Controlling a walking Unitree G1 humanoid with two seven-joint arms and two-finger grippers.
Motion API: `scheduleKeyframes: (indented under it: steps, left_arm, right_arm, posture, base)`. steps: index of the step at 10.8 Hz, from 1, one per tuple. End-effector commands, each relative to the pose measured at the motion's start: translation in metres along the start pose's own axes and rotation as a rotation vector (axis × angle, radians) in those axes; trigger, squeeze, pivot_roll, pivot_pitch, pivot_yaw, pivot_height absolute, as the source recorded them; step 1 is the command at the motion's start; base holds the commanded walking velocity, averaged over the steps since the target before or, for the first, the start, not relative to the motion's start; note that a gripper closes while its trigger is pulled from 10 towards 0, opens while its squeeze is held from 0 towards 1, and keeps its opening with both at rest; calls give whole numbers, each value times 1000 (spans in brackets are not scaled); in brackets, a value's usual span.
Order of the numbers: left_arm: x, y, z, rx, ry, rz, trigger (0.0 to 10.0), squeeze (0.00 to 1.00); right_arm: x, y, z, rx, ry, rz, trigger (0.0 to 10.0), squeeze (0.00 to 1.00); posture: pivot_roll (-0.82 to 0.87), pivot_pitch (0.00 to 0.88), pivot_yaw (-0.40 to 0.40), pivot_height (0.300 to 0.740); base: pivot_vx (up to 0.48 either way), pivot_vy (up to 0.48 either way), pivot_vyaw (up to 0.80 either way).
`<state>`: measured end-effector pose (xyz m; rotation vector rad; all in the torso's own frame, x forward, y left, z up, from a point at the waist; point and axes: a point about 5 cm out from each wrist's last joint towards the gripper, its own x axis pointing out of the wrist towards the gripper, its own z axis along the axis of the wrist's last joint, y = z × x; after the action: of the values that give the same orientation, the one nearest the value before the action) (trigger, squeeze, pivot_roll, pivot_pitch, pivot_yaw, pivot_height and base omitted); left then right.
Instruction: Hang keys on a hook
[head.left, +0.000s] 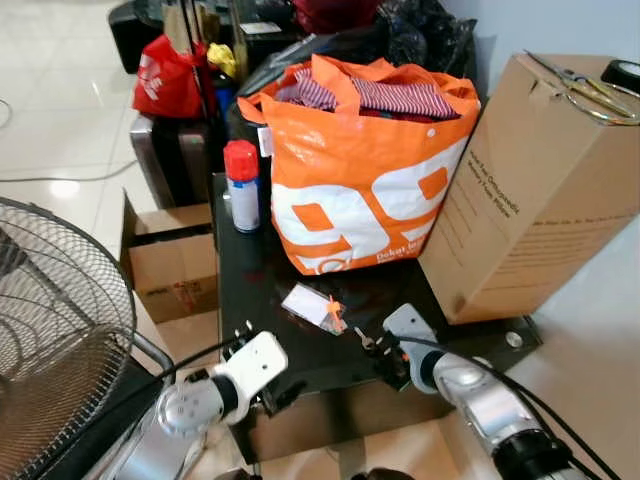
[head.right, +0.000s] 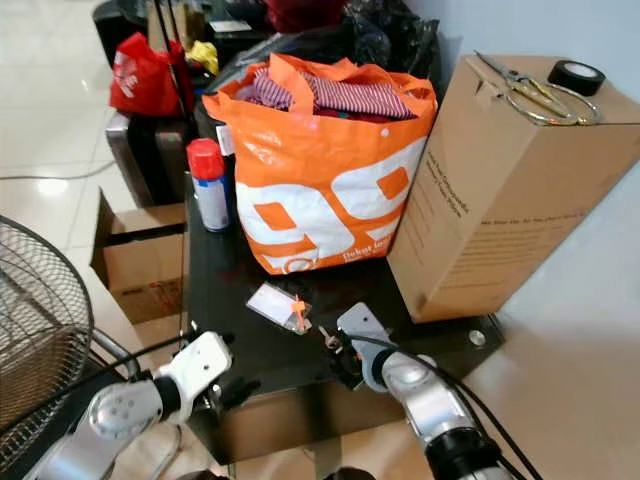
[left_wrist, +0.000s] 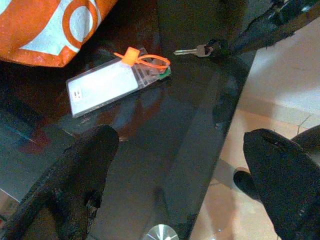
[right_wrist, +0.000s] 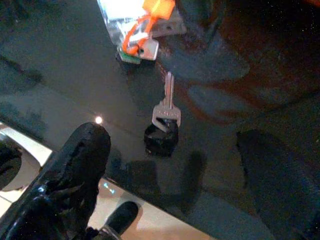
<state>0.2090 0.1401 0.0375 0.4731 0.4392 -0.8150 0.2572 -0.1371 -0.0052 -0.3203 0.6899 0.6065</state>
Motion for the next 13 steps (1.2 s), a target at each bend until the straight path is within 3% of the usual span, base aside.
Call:
scheduleKeyframes:
  steps: [1, 2, 4, 5, 6, 8, 9, 11, 13]
  left_arm:
    - [-2, 0, 2, 7, -1, -5, 10000, 0]
    - [-3, -1, 2, 8, 2, -6, 10000, 0]
    - [-4, -2, 2, 7, 5, -5, 10000, 0]
    - [-6, -3, 2, 4, 8, -2, 10000, 0]
    - [-7, -5, 2, 0, 10, -2, 10000, 0]
    - [-7, -7, 2, -5, 10, -5, 10000, 0]
    - [-6, -7, 3, -5, 10, -3, 10000, 0]
    - [-6, -6, 3, -4, 11, -1, 10000, 0]
    - [-7, -6, 3, -4, 13, -1, 10000, 0]
  right_arm:
    - [3, 0, 1, -14, 4, -7, 6078, 0]
    - [7, 1, 2, 15, 10, -18, 7137, 0]
    - [9, 1, 3, 8, 8, -48, 7725, 0]
    - [11, 0, 1, 49, 6, -63, 6745, 0]
    - [12, 0, 0, 89, 4, -59, 5137, 0]
    - [13, 1, -4, 192, 17, -57, 4078, 0]
    - [15, 4, -5, 234, 15, -54, 2353, 0]
    - [18, 9, -5, 234, 19, -48, 2314, 0]
    - [21, 9, -2, 258, 16, -64, 1608, 0]
  posture:
    - [-100, 76, -60, 740]
    - [-97, 80, -61, 740]
    - [-90, 83, -67, 740]
    - [-87, 86, -73, 740]
    - [-87, 86, -74, 740]
    - [-90, 83, -76, 740]
    - [-89, 81, -77, 740]
    - [-87, 82, -77, 740]
    - [-87, 82, -77, 740]
  base:
    - [0, 0, 0]
    - [0, 0, 0]
    - [0, 0, 0]
    - [0, 0, 0]
    - [0, 0, 0]
    - [0, 0, 0]
    - [0, 0, 0]
    - [0, 0, 0]
    - [0, 0, 0]
